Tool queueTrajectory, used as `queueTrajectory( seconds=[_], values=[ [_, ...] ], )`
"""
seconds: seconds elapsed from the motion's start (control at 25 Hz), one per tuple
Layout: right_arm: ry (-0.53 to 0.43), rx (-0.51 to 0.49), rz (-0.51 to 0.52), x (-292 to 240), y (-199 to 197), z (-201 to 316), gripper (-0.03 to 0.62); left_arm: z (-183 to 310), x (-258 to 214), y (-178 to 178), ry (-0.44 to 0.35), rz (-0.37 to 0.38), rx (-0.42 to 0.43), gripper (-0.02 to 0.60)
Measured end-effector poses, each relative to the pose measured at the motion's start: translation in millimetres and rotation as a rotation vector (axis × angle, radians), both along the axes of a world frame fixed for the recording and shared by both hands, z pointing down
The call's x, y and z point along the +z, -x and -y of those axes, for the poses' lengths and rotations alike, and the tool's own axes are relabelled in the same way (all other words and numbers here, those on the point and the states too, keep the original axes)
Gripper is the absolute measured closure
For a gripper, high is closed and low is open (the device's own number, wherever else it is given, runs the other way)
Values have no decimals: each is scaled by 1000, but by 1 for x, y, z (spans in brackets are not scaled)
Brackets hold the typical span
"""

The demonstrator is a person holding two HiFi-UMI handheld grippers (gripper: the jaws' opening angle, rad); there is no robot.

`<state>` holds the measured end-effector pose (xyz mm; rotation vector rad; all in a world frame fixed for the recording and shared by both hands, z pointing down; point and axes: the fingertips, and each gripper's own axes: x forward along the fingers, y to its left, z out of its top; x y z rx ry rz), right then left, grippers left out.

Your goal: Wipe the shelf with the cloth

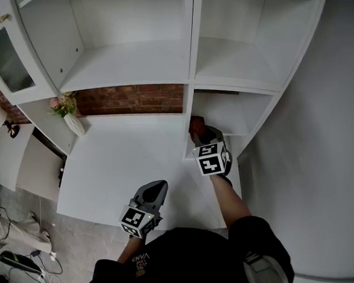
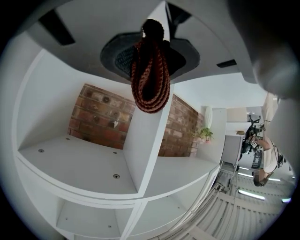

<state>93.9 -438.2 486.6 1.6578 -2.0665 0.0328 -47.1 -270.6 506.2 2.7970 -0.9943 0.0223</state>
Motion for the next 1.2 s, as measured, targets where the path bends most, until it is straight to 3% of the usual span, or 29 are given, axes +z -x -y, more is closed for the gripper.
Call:
queueTrajectory(
  seconds=[0.24, 0.6, 0.88, 1.2],
  values=[
    [-3, 63, -19, 4, -32, -9, 502, -1, 1, -12, 1, 0, 31, 574],
    [1, 245, -36, 4, -123, -36, 502, -5, 2, -52, 2, -4, 130, 574],
    [1, 358, -111, 2, -181, -55, 502, -8, 1, -85, 0, -10, 196, 574],
    [-20, 372, -95, 0, -196, -64, 502, -10, -1, -103, -2, -10, 221, 574]
  ],
)
